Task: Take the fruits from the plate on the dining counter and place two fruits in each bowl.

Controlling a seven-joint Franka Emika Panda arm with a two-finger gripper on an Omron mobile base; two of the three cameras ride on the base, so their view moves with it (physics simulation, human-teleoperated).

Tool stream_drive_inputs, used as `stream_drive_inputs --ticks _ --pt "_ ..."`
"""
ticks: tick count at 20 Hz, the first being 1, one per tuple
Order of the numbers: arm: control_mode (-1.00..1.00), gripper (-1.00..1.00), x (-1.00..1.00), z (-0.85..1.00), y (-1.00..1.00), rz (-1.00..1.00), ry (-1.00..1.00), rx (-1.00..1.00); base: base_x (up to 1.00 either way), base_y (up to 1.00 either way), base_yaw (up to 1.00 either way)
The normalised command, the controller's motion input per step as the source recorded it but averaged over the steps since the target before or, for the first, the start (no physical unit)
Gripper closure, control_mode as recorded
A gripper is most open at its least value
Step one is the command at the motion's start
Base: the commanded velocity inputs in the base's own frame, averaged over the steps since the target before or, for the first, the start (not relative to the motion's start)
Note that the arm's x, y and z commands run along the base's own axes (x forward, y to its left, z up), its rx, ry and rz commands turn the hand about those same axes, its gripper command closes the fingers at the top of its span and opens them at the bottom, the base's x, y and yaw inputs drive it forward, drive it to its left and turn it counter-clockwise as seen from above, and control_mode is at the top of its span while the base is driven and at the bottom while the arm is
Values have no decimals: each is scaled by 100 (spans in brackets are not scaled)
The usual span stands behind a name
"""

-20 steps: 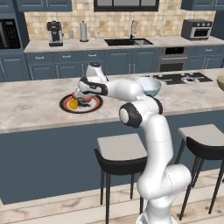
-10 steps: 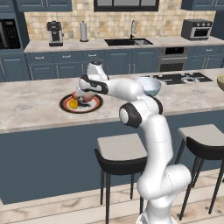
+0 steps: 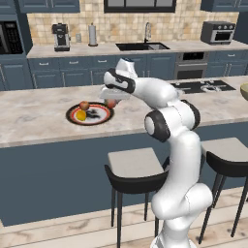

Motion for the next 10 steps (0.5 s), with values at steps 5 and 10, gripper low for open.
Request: stream_drive_inputs --ticks 5,10 --pt "-100 100 -60 5 -86 -3 -16 7 0 0 0" --pt "-100 100 -16 27 -9 0 -26 0 0 0 0"
